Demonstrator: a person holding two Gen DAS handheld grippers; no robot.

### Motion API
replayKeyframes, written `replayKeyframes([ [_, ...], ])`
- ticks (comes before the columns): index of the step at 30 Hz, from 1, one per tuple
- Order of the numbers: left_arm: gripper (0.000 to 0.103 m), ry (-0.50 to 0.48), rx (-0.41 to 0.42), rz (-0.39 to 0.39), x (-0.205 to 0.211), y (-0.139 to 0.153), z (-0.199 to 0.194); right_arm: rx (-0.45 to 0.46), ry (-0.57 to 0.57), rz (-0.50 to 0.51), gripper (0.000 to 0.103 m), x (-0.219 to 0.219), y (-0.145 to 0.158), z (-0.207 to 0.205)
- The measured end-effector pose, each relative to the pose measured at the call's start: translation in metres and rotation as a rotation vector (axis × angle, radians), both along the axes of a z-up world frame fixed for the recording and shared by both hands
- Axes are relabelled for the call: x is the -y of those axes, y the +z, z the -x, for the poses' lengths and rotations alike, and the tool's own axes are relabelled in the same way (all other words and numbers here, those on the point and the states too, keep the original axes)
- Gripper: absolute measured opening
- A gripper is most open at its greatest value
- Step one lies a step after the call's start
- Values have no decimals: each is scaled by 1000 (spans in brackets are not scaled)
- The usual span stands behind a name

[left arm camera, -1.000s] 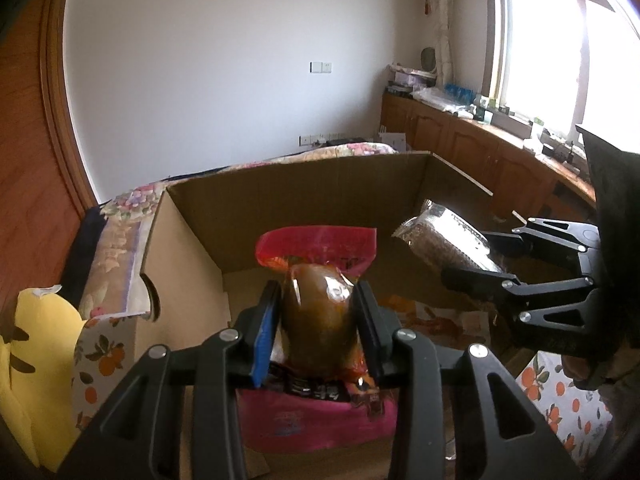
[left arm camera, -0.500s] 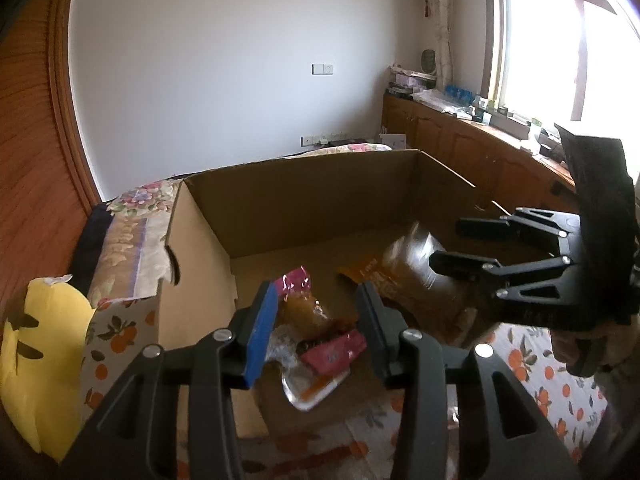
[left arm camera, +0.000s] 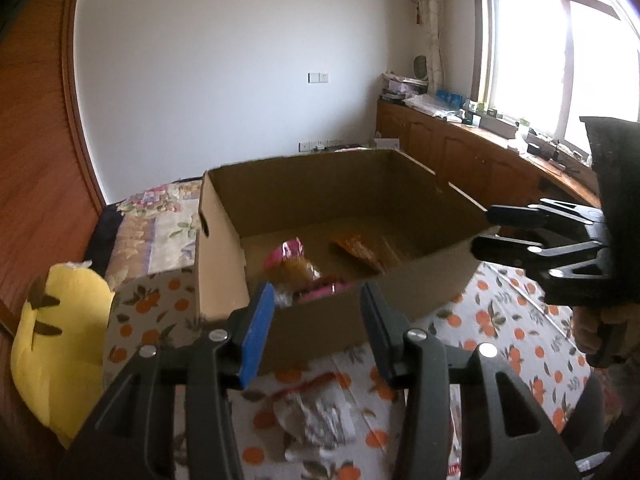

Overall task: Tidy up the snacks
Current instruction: 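Move both tools back toward the remaining snack packets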

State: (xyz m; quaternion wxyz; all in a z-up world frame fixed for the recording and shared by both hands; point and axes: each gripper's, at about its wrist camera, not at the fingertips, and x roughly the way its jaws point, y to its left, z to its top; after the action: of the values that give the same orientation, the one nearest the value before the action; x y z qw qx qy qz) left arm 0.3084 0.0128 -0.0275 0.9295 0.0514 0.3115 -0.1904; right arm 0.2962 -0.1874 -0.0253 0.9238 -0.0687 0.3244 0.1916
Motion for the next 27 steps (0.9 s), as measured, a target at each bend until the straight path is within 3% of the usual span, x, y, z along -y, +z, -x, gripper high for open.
replayKeyframes([
  [8, 45, 14, -54, 17, -10, -34, 29, -13, -15, -20, 72, 0, -12, 49],
  [16, 45, 26, -102, 34, -12, -60, 41, -59, -21, -47, 72, 2, -27, 68],
  [27, 45, 92, -179, 18, -10, -106, 30, -104, -17, -69, 74, -2, -81, 79],
])
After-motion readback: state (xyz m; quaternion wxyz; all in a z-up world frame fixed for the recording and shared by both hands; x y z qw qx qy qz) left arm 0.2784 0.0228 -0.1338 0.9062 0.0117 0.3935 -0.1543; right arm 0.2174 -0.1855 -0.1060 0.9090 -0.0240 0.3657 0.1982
